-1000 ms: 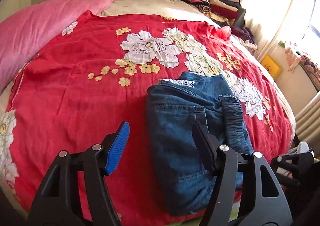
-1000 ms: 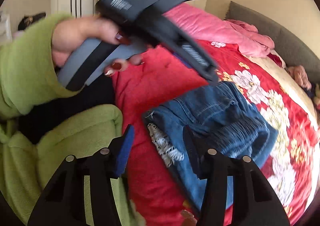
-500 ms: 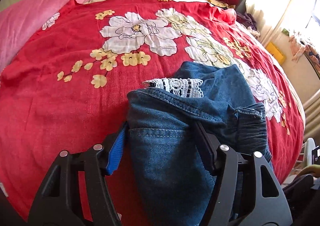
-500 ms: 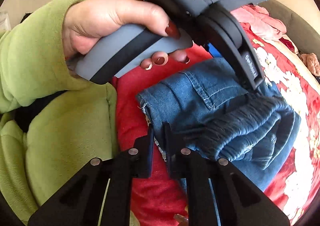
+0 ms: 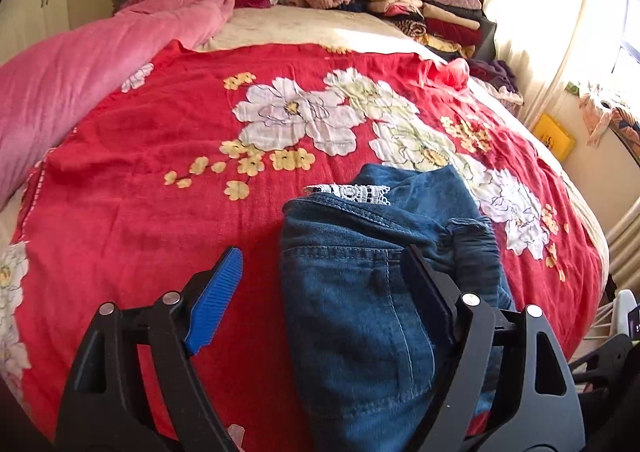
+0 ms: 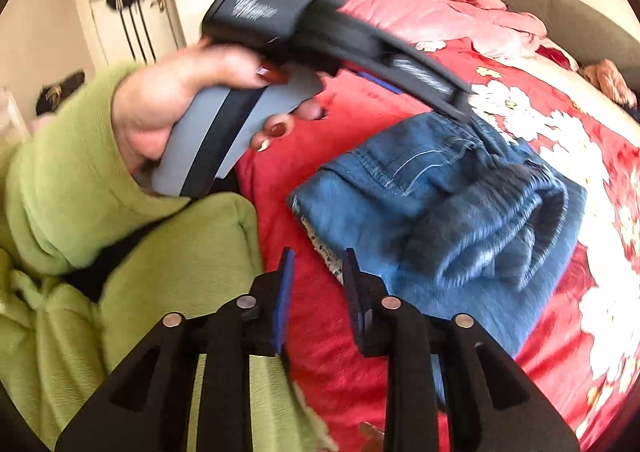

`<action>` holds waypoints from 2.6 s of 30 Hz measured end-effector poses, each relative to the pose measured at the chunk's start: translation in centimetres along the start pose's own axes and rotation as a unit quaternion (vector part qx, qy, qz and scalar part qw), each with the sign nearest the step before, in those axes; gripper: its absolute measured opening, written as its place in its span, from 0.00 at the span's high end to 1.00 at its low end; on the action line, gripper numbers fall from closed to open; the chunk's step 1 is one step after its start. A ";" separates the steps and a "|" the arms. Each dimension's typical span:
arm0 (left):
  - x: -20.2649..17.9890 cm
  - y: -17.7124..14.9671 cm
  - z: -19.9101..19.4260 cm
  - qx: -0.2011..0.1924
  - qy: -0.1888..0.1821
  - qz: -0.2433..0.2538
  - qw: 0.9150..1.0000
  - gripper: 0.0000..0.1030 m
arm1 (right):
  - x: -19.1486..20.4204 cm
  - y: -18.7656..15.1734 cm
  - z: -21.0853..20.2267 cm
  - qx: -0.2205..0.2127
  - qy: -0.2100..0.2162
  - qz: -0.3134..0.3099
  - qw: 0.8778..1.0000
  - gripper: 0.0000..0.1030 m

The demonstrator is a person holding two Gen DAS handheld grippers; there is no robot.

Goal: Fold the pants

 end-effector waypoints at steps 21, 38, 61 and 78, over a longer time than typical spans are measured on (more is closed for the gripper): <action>-0.2 -1.0 -5.8 -0.039 0.005 0.004 0.999 0.17 | -8.4 2.0 -11.4 -0.103 -0.130 0.090 0.982 0.19; -1.1 -6.9 -0.4 0.050 0.013 0.052 0.997 0.23 | -17.5 4.4 4.1 0.088 -0.149 0.121 0.977 0.19; 0.0 -5.8 -1.5 0.025 -0.009 0.020 0.999 0.18 | -17.7 -1.4 -5.0 -0.022 -0.183 0.258 0.948 0.19; 0.1 -4.6 0.5 0.028 0.005 0.007 1.000 0.18 | -15.5 -4.9 -2.7 -0.007 -0.129 0.285 0.950 0.22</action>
Point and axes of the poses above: each gripper's, at about its wrist camera, not at the fingertips, and z roughly the way its jaws point, x to its left, y to its top, the point moved 7 cm from there along z, roughly the way its jaws point, and after that the axes turned 11 degrees about -z, right-handed, at the moved point
